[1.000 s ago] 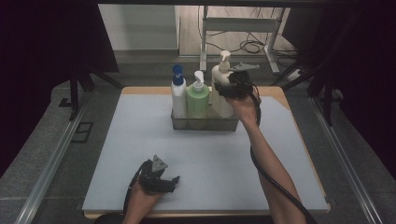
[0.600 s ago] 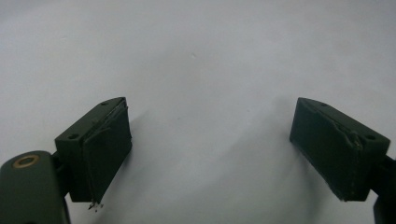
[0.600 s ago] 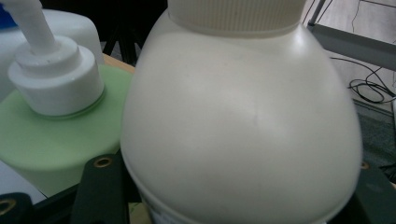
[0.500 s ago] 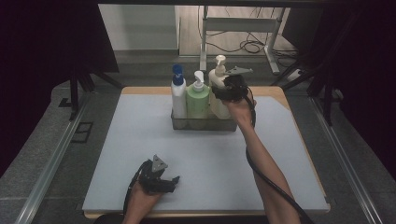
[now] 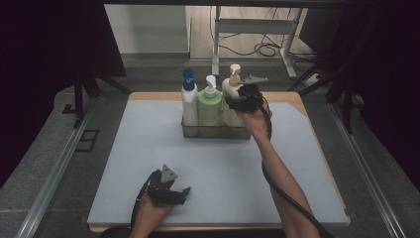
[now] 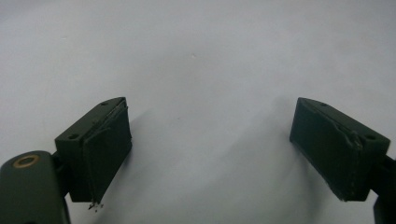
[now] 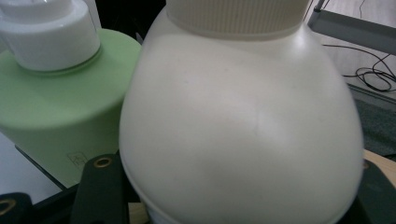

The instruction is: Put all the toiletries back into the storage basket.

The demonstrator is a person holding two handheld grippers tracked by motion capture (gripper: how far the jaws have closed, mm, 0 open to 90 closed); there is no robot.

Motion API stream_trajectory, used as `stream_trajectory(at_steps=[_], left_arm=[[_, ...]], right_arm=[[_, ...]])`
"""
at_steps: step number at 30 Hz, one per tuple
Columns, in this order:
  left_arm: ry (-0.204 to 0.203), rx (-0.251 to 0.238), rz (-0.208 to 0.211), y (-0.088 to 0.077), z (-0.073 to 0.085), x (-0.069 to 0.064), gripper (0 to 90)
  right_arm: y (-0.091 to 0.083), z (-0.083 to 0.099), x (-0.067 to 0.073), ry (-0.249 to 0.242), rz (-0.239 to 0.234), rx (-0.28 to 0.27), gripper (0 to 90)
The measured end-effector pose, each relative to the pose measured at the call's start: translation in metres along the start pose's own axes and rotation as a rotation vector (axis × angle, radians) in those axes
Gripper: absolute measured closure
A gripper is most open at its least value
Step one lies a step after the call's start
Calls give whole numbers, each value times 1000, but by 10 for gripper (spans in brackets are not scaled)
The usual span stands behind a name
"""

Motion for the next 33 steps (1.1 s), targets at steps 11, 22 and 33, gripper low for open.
stream_trajectory(at_steps=[11,22,33], left_arm=[[0,0,0,0,0,0,123],[0,-1,0,0,0,0,123],[1,0,0,0,0,0,123]], right_arm=[[3,14,4,9,-13,37,387],[6,24,6,16,-18,61,388],[9,32,5,19,-20,81,387]])
Point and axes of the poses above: each handheld gripper's, and its own axes: y roughly forward along the jaws, z roughly out of its underside, x roughly to its left, the point moved 7 cm from there along y, roughly forward along the jaws, and after that the axes turned 11 degrees about -y, right-handed, at the moved point
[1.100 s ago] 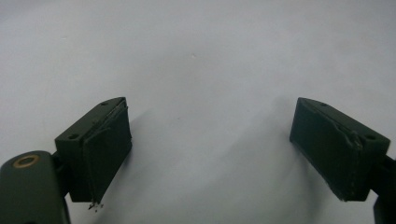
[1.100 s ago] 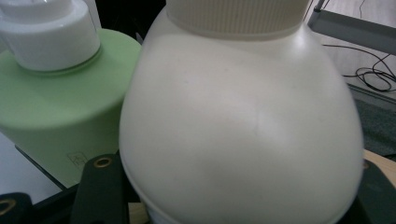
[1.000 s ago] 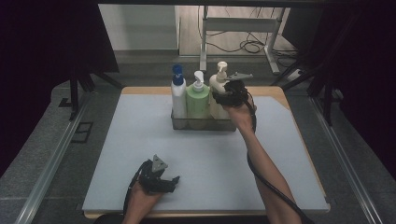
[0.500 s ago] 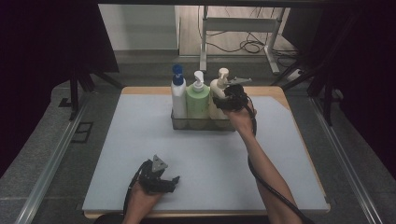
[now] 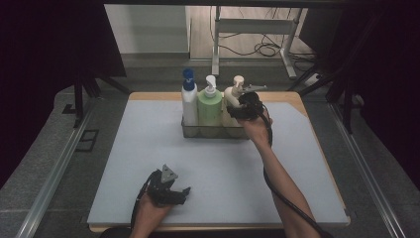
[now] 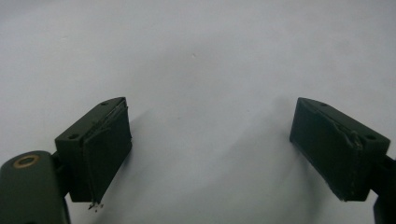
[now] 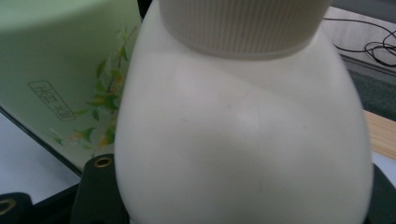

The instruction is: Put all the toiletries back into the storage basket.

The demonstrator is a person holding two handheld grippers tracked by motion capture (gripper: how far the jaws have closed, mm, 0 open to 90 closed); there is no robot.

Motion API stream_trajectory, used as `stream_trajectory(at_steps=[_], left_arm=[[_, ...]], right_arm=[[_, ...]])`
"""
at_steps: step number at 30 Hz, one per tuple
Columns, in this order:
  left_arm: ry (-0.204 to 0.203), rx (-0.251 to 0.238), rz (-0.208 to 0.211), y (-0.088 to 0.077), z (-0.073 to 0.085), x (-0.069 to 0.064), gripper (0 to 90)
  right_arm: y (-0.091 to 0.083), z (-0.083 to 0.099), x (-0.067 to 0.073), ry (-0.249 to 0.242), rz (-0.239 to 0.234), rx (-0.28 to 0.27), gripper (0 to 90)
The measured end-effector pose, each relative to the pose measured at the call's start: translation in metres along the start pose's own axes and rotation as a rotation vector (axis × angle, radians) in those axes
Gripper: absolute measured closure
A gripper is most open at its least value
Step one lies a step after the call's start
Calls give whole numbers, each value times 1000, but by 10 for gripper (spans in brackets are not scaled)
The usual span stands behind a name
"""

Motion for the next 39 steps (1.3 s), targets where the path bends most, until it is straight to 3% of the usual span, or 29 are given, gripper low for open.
stream_trajectory(at_steps=[18,25,29,39], left_arm=[[0,2,-1,0,0,0,123],[0,1,-1,0,0,0,123],[0,0,0,0,0,0,123],[1,0,0,0,0,0,123]], right_arm=[[2,7,-4,37,-21,-5,367],[1,7,-4,69,-71,-24,283],[-3,6,-4,69,-84,-40,198],[-18,9,-7,21,-110,-47,142]])
Point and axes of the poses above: each handheld gripper's, and its own axes: y roughly forward along the jaws, z roughly out of its underside, x roughly to its left, the point moved 7 cm from there along y, roughly forward along the jaws, and after that the axes turned 11 degrees about -y, right-handed, at the moved point
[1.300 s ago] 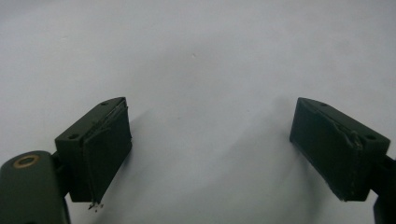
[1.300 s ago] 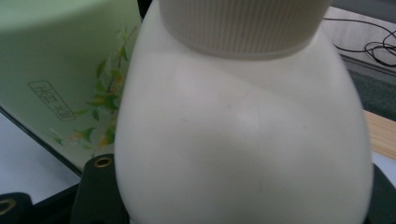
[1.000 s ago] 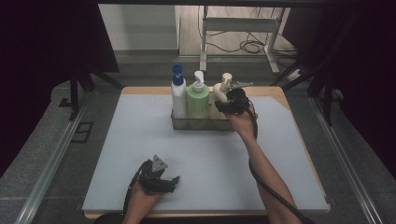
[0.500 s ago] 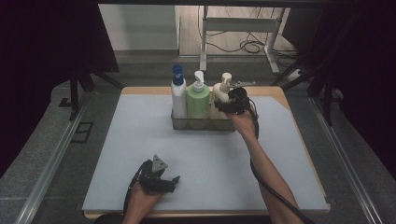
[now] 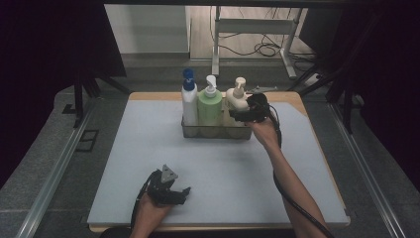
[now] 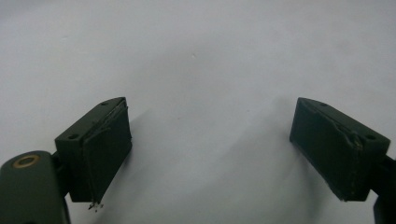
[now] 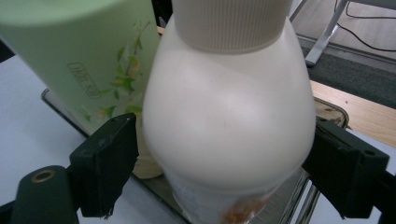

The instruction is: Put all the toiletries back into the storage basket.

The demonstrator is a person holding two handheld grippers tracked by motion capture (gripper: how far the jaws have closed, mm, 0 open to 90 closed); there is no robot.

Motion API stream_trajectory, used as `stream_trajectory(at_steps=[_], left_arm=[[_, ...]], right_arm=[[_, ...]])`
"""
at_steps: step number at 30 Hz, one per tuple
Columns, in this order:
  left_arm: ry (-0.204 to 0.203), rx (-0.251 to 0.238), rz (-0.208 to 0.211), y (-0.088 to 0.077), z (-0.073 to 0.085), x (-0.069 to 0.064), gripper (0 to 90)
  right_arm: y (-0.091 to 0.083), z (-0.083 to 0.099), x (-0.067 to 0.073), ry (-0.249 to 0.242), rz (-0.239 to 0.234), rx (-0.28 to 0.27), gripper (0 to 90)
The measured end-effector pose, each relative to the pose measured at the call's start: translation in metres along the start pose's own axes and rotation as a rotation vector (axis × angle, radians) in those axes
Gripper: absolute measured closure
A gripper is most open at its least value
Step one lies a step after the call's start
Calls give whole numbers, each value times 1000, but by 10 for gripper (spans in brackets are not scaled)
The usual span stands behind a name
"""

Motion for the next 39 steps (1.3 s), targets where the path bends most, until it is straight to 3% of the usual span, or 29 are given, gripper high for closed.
stream_trajectory(at_steps=[15,26,32,39], left_arm=[[-3,-2,1,0,0,0,123],[-3,-2,1,0,0,0,123],[-3,-2,1,0,0,0,123],[-3,-2,1,0,0,0,123]], right_arm=[[-26,9,4,-31,-44,6,181],[-38,24,-6,-26,-23,37,322],[-41,30,-14,-14,-8,57,448],[-38,33,-22,7,10,69,696]])
Point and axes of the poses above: each handheld gripper's, and its own axes: y roughly forward along the jaws, z roughly out of its underside, x roughly to its left, the point moved 7 cm from there along y, roughly forward along the jaws, and after that the axes turned 11 degrees about -y, right-handed, at the moved point
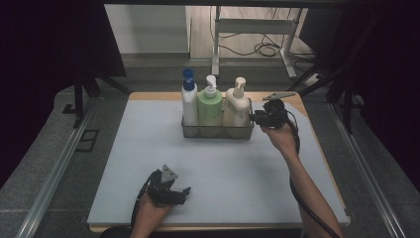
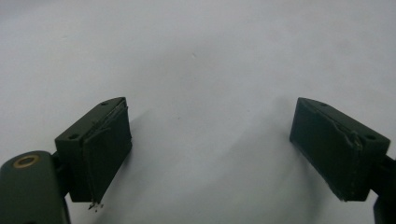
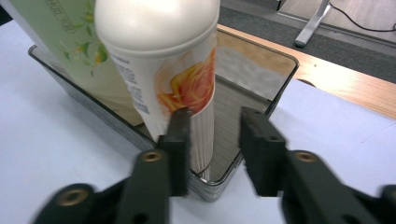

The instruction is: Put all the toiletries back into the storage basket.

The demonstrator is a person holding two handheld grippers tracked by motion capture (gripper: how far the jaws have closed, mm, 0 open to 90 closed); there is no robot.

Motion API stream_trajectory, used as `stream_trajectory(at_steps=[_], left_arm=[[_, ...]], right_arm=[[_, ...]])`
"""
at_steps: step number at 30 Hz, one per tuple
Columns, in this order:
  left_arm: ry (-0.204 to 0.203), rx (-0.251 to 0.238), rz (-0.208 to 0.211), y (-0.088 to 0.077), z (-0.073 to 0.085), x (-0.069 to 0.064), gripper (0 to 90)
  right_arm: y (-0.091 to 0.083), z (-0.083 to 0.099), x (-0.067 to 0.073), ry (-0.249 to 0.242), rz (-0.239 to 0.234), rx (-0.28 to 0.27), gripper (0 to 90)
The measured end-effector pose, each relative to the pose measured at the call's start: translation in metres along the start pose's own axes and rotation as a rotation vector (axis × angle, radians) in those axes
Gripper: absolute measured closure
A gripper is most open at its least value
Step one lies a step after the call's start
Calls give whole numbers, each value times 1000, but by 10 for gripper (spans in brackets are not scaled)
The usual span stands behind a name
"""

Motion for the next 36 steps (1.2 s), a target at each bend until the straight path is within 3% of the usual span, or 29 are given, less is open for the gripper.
stream_trajectory(at_steps=[3,6,23,36], left_arm=[[0,1,0,0,0,0,123],[0,1,0,0,0,0,123],[4,4,-2,0,0,0,123],[4,4,-2,0,0,0,123]], right_arm=[[3,1,-3,-1,9,0,824],[9,3,-5,-7,18,15,895],[42,12,-8,32,-1,73,899],[56,16,-8,44,-17,106,898]])
Point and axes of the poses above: each handheld gripper's, and its own axes: y roughly forward along the jaws, z roughly out of its underside, x roughly to its left, the point moved 7 cm from there along y, roughly forward along the jaws, and after that the axes turned 11 degrees about -y, right-handed, at the moved point
